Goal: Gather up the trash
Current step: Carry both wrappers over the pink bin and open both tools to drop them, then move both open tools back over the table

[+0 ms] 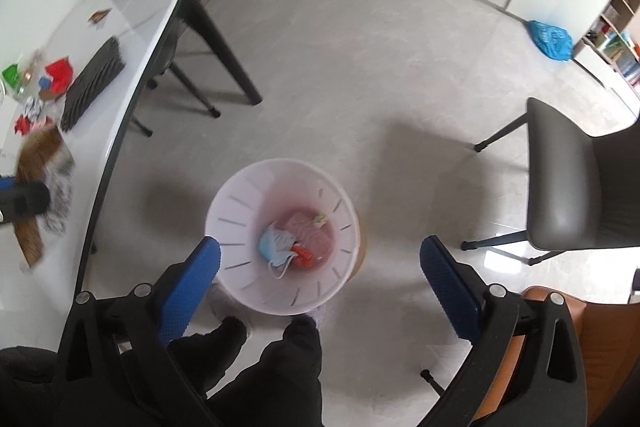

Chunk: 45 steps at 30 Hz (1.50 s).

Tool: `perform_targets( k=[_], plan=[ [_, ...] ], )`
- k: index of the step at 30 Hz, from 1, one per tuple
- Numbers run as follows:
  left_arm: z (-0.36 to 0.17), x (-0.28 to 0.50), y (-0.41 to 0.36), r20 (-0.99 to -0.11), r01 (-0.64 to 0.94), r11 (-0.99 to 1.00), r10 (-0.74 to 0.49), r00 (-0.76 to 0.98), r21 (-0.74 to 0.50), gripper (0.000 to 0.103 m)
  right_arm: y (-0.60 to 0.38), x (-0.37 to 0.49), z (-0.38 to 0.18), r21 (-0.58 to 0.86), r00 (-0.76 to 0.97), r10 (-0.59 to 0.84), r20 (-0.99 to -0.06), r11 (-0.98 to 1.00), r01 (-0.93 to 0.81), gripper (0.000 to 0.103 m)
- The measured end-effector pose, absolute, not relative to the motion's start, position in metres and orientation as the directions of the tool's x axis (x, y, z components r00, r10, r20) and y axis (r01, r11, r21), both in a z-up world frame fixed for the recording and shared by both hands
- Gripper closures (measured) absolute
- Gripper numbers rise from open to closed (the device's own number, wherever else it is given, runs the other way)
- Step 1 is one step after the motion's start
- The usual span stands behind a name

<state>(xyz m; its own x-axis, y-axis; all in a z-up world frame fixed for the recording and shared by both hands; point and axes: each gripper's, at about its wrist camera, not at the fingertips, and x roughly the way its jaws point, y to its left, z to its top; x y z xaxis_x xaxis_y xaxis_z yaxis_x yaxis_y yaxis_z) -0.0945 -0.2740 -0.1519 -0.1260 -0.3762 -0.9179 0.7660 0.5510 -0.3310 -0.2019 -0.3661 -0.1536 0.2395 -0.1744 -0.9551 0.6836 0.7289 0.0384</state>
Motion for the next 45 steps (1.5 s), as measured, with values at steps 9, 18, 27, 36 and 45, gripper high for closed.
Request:
perform_targets(
  k=[9, 18, 27, 36, 45],
  plan=[
    [-0.152, -0.112, -0.297, -0.928, 0.801, 0.519, -0.356, -0.115, -0.299, 0.011, -0.384, -0.225, -0.143, 0.069, 0.266, -0.198, -0.943, 0.667, 0.741, 0.004],
    [-0.143, -0.099, -0.278, -0.928, 0.769, 0.572, -0.367, -0.072, -0.285, 0.008, -0.383, -0.223, -0.139, 0.068, 0.267, -0.203, -0.942, 0.664, 0.744, 0.004],
    [-0.138, -0.084, -0.259, -0.929, 0.731, 0.627, -0.371, -0.023, -0.269, 0.008, -0.366, -0.200, -0.133, 0.085, 0.294, -0.185, -0.938, 0.699, 0.710, 0.004],
    [-0.113, -0.041, -0.196, -0.916, 0.620, 0.764, -0.360, 0.178, -0.180, 0.008, -0.331, -0.124, -0.123, 0.122, 0.369, -0.128, -0.920, 0.804, 0.581, 0.004],
    [-0.119, 0.020, -0.099, -0.917, 0.497, 0.859, -0.289, 0.276, -0.121, 0.008, -0.276, -0.028, -0.121, 0.129, 0.400, -0.046, -0.915, 0.908, 0.398, 0.004]
  ],
)
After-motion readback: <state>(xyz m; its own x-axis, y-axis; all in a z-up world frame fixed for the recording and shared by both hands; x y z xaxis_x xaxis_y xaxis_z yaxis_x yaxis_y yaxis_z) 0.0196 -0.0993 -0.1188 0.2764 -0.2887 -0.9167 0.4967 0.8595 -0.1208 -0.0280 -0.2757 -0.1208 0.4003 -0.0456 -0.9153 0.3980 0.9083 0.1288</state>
